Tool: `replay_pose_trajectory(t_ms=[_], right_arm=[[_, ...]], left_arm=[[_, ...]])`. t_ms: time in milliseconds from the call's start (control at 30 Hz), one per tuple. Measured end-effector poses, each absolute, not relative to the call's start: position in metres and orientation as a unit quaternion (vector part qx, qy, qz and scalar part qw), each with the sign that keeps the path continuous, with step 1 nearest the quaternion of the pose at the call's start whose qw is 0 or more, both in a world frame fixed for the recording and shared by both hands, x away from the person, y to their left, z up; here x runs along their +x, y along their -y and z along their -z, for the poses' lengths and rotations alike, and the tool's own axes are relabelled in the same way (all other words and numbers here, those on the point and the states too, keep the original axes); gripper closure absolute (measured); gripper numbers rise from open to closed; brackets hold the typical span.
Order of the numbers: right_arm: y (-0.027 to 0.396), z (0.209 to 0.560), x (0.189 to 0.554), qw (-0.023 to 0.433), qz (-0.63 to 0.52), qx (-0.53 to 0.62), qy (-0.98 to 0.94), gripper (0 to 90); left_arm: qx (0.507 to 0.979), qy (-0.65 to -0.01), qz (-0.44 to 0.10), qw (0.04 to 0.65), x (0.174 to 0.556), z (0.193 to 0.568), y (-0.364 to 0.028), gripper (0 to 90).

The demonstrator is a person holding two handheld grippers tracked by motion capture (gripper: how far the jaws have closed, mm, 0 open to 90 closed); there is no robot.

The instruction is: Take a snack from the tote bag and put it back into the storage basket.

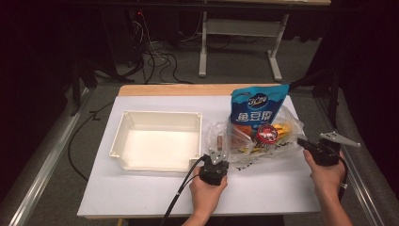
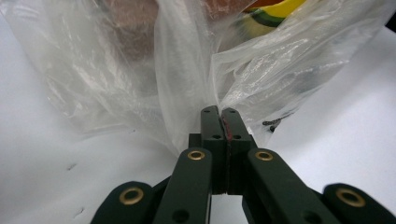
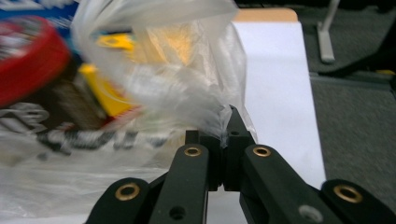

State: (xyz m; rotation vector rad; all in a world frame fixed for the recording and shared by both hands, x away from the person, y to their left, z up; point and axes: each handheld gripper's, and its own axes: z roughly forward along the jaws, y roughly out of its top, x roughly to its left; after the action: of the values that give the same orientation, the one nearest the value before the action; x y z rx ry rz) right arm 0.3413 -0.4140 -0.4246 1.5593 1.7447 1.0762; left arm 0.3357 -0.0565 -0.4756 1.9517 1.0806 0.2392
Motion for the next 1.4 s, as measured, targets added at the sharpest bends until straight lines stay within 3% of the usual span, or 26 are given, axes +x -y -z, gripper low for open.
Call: replay_pose_trajectory(t_ms=[333,500,633,900,1133,1267,1400], right_arm=[[0.415,0.452,0.364,0.245,-0.365,0.617,-0.653,90.0],[0.413,0.463,0.367,0.223,-0.358,0.613,-0.669,88.9],[0.421,0.454,0.347,0.232,-0.424,0.598,-0.64,65.6],[0.419,0.404,0.317,0.286,-0.478,0.549,-0.623,49.3],[0.41,0.384,0.358,0.279,-0.47,0.534,-0.645,36.6],[0.409,0.389,0.388,0.242,-0.449,0.546,-0.665,38.3],[0.408,0.395,0.4,0.225,-0.44,0.544,-0.679,64.3]], left_arm=[[0.781,-0.443,-0.095,0.43,0.336,0.481,0.052,90.0],[0.781,-0.442,-0.124,0.424,0.331,0.482,0.056,89.9],[0.778,-0.447,-0.117,0.425,0.332,0.482,0.054,89.6],[0.777,-0.448,-0.108,0.429,0.333,0.483,0.052,89.2],[0.78,-0.447,-0.101,0.427,0.334,0.483,0.052,89.0],[0.779,-0.446,-0.1,0.43,0.334,0.483,0.052,89.0],[0.779,-0.445,-0.099,0.431,0.334,0.483,0.052,88.9]])
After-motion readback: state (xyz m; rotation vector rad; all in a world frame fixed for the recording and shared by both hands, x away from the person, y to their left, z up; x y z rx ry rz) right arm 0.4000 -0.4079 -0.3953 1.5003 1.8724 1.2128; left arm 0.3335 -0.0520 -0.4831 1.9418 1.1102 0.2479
